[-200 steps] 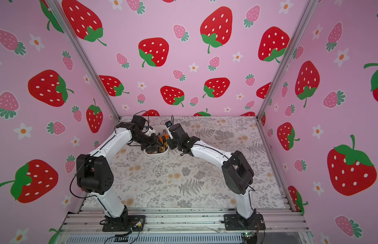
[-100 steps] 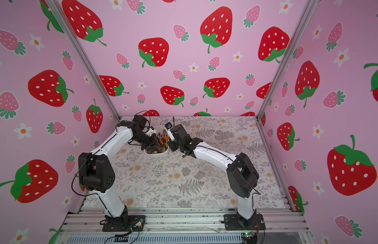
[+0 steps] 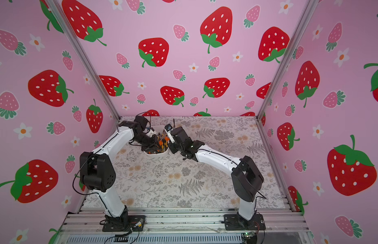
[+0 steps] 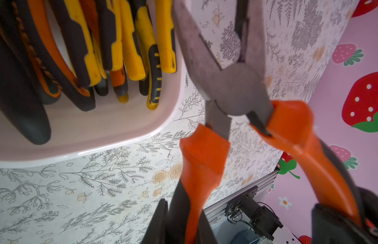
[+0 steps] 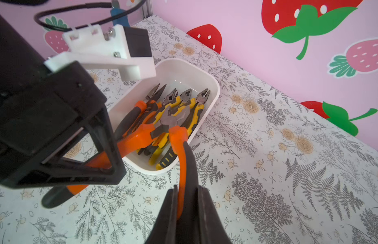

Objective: Take the pliers out of the storage box
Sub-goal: Place the pliers at the center of the board.

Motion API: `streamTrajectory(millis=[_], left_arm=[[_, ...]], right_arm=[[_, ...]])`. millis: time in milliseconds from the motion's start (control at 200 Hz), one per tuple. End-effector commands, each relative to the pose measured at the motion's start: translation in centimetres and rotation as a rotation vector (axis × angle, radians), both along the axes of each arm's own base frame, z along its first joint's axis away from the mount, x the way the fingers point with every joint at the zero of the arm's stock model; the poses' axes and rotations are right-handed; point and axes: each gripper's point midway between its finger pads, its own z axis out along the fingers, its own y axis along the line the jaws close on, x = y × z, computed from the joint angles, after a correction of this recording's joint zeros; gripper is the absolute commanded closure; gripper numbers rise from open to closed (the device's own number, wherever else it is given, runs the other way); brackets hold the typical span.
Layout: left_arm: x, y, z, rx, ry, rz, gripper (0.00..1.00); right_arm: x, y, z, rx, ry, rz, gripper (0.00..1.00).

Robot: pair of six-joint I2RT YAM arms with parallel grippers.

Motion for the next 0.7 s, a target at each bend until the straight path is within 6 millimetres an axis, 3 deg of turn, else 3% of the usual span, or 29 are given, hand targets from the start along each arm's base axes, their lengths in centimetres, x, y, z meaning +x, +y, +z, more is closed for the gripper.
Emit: streamTrajectory(millis=[0, 265, 365, 475, 560, 695], left_arm=[[-0.4, -0.8, 0.0, -0.02, -0.004, -0.045, 1.0], [-1.0, -1.2, -0.4, 0.058, -0.067, -0.061, 1.0], [-0.9, -0.7, 0.2, 0.147, -0.151, -0.06, 1.0], [-0.9, -0.4, 1.4, 0.257, -0.271, -0.057, 1.0], [-1.0, -0.2, 2.2, 0.291, -0.345, -0.03, 1.0], [-1.2, -0.2, 2.9, 0.272, -0.411, 0.014, 1.0]], right_arm=[[0.0, 0.0, 3.3, 0.072, -0.061, 0.0, 1.0], [0.3, -0.3, 3.5, 0.073, -0.061, -0.037, 1.0], [0.5, -1.5, 3.5, 0.072, -0.047, -0.101, 1.0], [0.3, -3.3, 4.4, 0.099, -0.03, -0.188, 0.82], [0.1, -5.1, 5.2, 0.11, -0.022, -0.267, 0.57], [-0.5, -8.0, 6.5, 0.148, 0.019, -0.361, 0.53]])
